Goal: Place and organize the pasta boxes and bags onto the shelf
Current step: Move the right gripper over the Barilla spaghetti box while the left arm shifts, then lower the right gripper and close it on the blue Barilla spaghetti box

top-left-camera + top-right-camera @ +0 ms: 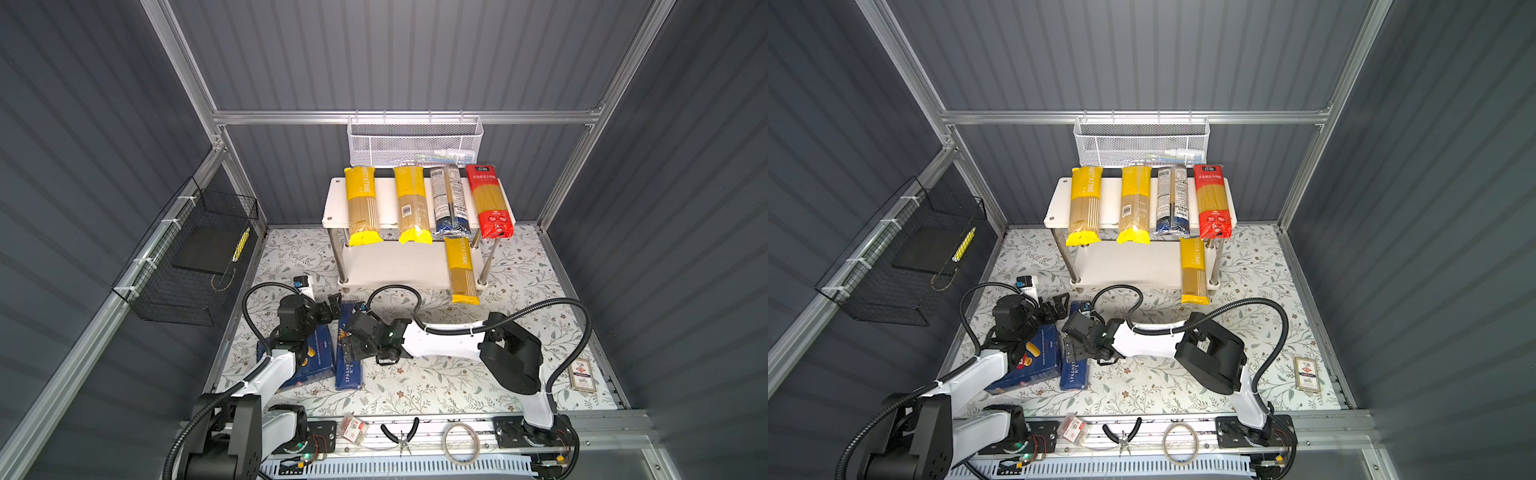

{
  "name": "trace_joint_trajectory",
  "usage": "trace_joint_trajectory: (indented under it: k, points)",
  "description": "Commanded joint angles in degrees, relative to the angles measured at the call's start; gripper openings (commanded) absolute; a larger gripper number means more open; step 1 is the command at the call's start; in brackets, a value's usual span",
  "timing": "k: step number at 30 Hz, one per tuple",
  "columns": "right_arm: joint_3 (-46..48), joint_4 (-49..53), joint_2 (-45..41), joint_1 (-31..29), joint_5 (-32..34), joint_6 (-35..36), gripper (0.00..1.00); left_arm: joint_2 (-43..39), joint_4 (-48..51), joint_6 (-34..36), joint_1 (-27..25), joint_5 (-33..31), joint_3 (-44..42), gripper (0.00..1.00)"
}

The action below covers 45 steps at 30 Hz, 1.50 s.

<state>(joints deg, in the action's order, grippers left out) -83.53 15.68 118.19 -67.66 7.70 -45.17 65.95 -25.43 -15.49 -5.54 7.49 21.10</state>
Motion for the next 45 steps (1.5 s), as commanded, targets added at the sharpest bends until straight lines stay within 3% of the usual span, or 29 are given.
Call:
trace_joint_trajectory:
  k: [1, 20, 25, 41, 45]
  points:
    - [-2.44, 2.77, 1.96, -0.23, 0.67, -1.14, 0.99, -0.81, -2.65, 0.09, 0.25, -1.05, -0.54, 0.99]
    - [-7.8, 5.43, 6.24, -0.72, 0.25, -2.02, 0.99, 0.25, -2.0, 0.45, 0.2, -0.19, 0.35, 0.99]
    - [-12.02, 13.98, 8.54, -0.82, 3.62, -2.65, 0.99, -0.37, -2.26, 0.48, 0.31, -0.02, -0.09, 0.99]
    - [-14.38, 16.82, 10.79, -2.04, 4.06, -2.11, 0.99, -0.76, -2.22, 0.38, 0.31, 0.03, -0.27, 0.99]
    - [-11.41, 18.04, 8.94, -2.02, 5.96, -2.82, 0.99, -0.79, -2.06, 0.45, 0.23, -0.02, -0.19, 0.99]
